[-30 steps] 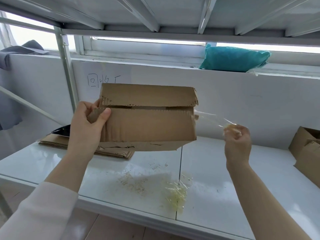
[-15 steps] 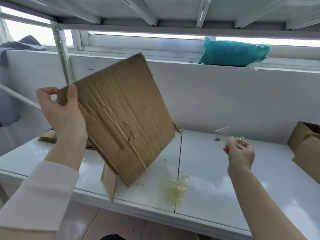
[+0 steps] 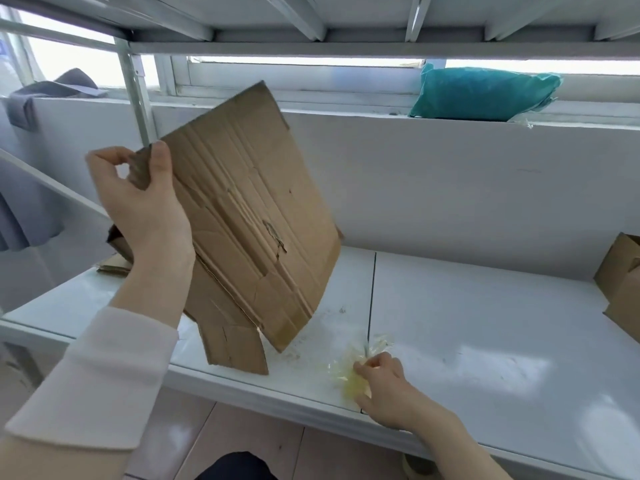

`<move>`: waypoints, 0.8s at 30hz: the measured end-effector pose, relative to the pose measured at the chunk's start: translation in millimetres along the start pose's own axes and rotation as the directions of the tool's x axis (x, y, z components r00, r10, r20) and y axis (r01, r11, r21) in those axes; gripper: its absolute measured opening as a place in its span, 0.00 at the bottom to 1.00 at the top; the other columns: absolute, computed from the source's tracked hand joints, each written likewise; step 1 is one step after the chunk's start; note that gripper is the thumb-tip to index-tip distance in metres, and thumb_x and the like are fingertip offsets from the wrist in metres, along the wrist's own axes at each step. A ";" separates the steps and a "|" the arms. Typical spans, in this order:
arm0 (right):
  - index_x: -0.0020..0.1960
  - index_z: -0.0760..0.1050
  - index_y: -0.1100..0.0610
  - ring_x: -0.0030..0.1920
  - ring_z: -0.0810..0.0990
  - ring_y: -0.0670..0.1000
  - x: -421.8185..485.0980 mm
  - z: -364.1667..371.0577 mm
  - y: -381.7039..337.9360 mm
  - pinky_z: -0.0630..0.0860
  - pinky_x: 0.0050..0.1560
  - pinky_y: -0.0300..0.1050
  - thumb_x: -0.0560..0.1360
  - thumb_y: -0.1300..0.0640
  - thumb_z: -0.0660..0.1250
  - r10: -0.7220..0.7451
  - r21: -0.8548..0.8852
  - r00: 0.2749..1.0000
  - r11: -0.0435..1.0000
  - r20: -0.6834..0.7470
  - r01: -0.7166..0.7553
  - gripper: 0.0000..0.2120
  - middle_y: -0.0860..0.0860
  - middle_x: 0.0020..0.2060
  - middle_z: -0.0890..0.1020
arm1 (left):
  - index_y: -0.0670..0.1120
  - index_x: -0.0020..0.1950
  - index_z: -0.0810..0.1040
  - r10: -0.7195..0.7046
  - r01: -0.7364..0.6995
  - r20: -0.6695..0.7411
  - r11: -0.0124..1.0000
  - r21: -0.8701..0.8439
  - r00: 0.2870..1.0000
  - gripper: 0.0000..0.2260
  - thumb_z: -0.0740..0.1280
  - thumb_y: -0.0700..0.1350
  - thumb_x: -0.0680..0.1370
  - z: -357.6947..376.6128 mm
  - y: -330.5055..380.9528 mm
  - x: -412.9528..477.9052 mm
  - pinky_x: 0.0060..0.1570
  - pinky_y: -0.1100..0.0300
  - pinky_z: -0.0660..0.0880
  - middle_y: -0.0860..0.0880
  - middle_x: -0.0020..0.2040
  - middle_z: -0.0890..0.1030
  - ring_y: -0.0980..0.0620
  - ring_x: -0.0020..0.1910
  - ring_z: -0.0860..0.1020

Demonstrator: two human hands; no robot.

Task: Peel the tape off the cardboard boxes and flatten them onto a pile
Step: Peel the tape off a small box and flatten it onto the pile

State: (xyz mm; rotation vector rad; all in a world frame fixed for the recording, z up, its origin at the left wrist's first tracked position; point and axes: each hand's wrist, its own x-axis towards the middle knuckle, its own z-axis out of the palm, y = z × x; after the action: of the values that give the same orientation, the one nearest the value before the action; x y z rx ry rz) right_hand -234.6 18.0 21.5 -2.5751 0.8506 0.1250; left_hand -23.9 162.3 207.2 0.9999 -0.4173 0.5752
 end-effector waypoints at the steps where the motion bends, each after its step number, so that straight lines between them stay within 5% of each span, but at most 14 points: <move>1: 0.73 0.58 0.56 0.71 0.54 0.55 -2.7 -4.3 0.9 0.56 0.71 0.46 0.80 0.54 0.53 0.009 0.026 0.998 1.000 0.062 -0.010 0.22 0.56 0.68 0.57 | 0.52 0.43 0.63 -0.007 0.007 0.015 1.000 0.004 1.000 0.11 0.65 0.44 0.77 1.0 0.6 -4.4 0.47 0.73 0.70 0.56 0.38 0.70 0.68 0.33 0.72; 3: 0.69 0.67 0.61 0.67 0.67 0.54 -4.2 -9.2 3.6 0.63 0.67 0.46 0.80 0.52 0.54 0.060 0.150 0.998 0.987 0.014 -0.062 0.21 0.60 0.66 0.68 | 0.52 0.42 0.62 -0.021 0.021 0.046 1.000 -0.004 0.999 0.12 0.65 0.43 0.77 3.0 1.0 -12.9 0.45 0.74 0.70 0.56 0.38 0.70 0.68 0.33 0.72; 5: 0.54 0.78 0.65 0.45 0.82 0.49 -1.4 -11.1 9.7 0.75 0.56 0.45 0.78 0.54 0.62 0.163 0.326 0.975 0.939 -0.151 -0.107 0.15 0.60 0.50 0.82 | 0.52 0.42 0.62 -0.028 0.031 0.092 0.999 -0.028 0.995 0.12 0.65 0.41 0.77 5.1 0.1 -20.5 0.44 0.74 0.69 0.56 0.37 0.70 0.68 0.33 0.72; 8: 0.43 0.79 0.56 0.31 0.82 0.45 -3.3 -10.3 11.8 0.81 0.44 0.46 0.71 0.56 0.71 0.262 0.441 0.941 0.885 -0.214 -0.146 0.04 0.49 0.35 0.82 | 0.52 0.42 0.62 -0.040 0.047 0.168 0.998 -0.035 0.985 0.13 0.65 0.41 0.77 9.8 2.3 -32.0 0.40 0.75 0.68 0.55 0.35 0.70 0.67 0.31 0.70; 14: 0.50 0.73 0.51 0.40 0.79 0.45 -10.1 -0.8 6.0 0.71 0.39 0.39 0.72 0.44 0.68 0.289 0.315 0.873 0.934 -0.394 -0.167 0.13 0.43 0.42 0.79 | 0.52 0.41 0.61 -0.022 0.016 0.235 1.000 0.027 0.972 0.14 0.65 0.40 0.78 18.4 10.3 -51.7 0.34 0.77 0.66 0.56 0.32 0.68 0.68 0.27 0.70; 20: 0.48 0.69 0.55 0.31 0.80 0.45 -17.5 -8.0 14.1 0.71 0.34 0.36 0.73 0.50 0.68 0.330 0.581 0.833 0.814 -0.444 -0.013 0.11 0.48 0.39 0.82 | 0.53 0.41 0.62 -0.045 0.040 0.185 0.999 0.026 0.982 0.13 0.65 0.42 0.78 22.9 10.2 -35.1 0.35 0.76 0.67 0.56 0.32 0.70 0.67 0.28 0.70; 24: 0.40 0.78 0.53 0.34 0.75 0.43 -22.8 -17.6 16.6 0.69 0.35 0.32 0.73 0.58 0.69 0.273 0.506 0.799 0.861 -0.536 0.045 0.03 0.44 0.36 0.80 | 0.55 0.41 0.61 -0.023 0.010 0.194 0.998 0.069 0.981 0.13 0.65 0.44 0.78 28.3 8.7 -26.5 0.35 0.76 0.67 0.57 0.32 0.70 0.66 0.28 0.70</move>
State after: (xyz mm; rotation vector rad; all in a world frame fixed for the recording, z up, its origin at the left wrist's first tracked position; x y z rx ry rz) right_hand -263.6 11.1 36.2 -2.0563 1.0833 -0.8152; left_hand -51.8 134.3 211.5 1.1288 -0.5652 0.4810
